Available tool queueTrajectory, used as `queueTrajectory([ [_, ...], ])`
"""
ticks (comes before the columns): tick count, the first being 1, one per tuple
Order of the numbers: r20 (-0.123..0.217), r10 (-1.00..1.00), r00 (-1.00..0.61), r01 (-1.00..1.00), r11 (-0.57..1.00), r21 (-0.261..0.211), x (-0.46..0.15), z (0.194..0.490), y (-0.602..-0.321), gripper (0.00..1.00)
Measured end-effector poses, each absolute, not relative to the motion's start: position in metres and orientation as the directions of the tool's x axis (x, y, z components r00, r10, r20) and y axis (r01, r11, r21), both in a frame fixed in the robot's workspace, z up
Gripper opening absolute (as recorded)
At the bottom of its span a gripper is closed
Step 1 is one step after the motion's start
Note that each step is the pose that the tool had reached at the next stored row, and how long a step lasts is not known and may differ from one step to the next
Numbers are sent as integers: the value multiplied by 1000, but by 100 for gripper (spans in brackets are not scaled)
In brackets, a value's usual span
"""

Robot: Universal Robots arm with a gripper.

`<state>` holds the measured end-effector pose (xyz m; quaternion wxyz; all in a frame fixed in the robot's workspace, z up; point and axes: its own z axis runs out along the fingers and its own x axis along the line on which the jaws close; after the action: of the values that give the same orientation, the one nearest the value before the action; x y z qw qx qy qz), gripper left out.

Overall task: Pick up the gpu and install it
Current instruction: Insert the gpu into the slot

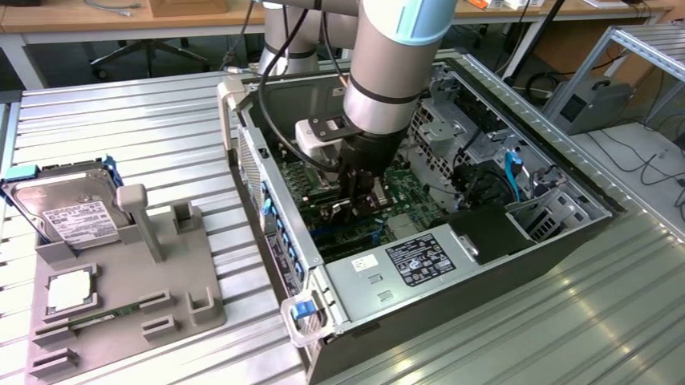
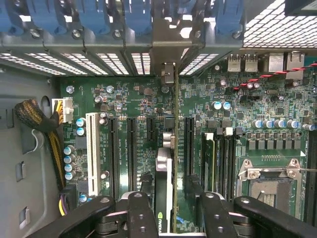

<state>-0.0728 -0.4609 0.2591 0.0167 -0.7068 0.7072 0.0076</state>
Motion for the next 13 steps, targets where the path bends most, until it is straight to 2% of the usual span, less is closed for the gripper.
queueTrajectory([
  [13,-34,-999,12,-1000,-12,-13,-73,268,-461,41],
])
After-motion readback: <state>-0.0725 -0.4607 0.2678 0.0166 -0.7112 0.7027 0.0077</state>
